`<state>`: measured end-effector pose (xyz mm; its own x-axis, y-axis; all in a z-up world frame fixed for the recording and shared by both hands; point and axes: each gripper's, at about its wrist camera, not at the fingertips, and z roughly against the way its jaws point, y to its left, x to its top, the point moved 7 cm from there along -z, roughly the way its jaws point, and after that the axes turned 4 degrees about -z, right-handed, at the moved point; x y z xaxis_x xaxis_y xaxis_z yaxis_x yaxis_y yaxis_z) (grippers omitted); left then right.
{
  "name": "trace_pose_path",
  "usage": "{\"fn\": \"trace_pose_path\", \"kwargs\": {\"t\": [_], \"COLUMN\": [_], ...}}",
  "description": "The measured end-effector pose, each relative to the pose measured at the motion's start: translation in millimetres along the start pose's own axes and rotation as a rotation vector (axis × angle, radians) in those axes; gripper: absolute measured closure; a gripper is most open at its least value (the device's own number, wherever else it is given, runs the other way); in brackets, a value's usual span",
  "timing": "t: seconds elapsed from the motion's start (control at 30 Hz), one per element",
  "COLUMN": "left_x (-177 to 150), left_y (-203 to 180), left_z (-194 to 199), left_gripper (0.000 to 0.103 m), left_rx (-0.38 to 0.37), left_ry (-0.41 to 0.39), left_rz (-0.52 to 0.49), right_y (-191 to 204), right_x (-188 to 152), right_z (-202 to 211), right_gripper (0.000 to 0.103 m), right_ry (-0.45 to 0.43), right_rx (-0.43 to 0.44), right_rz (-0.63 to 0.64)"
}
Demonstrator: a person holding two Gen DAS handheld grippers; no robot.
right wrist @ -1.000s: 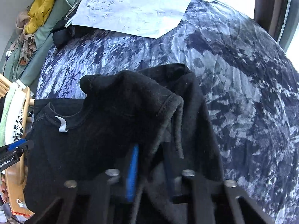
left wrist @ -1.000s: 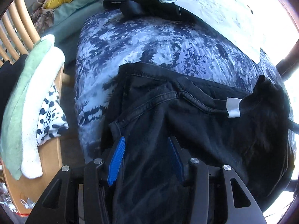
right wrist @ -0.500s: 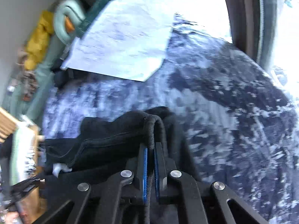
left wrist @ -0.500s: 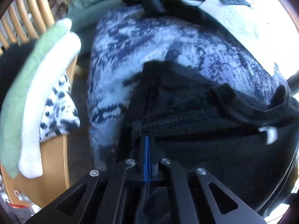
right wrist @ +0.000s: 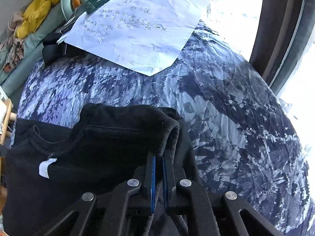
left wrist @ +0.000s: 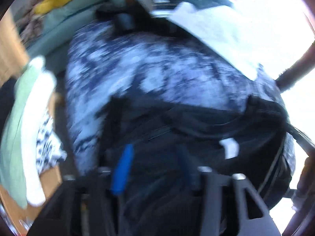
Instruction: Fold clothes
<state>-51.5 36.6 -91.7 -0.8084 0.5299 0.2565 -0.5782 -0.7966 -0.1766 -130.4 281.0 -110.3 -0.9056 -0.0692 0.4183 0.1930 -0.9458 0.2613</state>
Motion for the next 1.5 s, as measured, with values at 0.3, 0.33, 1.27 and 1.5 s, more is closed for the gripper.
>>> {"fn": "trace_pose_path", "kwargs": {"t": [0.3,0.33,1.27,1.5], "left_x": [27,28,40,21], "left_y": [-30,-29,0,8], "left_z": [-49,-55,-72,-46], "left_gripper": [0.044,0.044,0.094,0.07], "left_rx": [-0.025,0.01,0.137,0.151], "left_ry": [0.163,0.162,0.074,0.032], "left_rz": [-0.087,-0.104,-0.098,-0.072], "right_y": [-7,-7,4,-12], "right_x": [-5,-6,19,3], "right_z": [-4,-5,-30,1], "right_gripper": [0.098,0.098,0.098,0.052], "right_ry": [0.005,0.007,0.009,-0.017], "right_rx": [0.048,0.055,0.103,0.058], "right_rz": [-0.016,-0.021,-0.088,-0.072]}}
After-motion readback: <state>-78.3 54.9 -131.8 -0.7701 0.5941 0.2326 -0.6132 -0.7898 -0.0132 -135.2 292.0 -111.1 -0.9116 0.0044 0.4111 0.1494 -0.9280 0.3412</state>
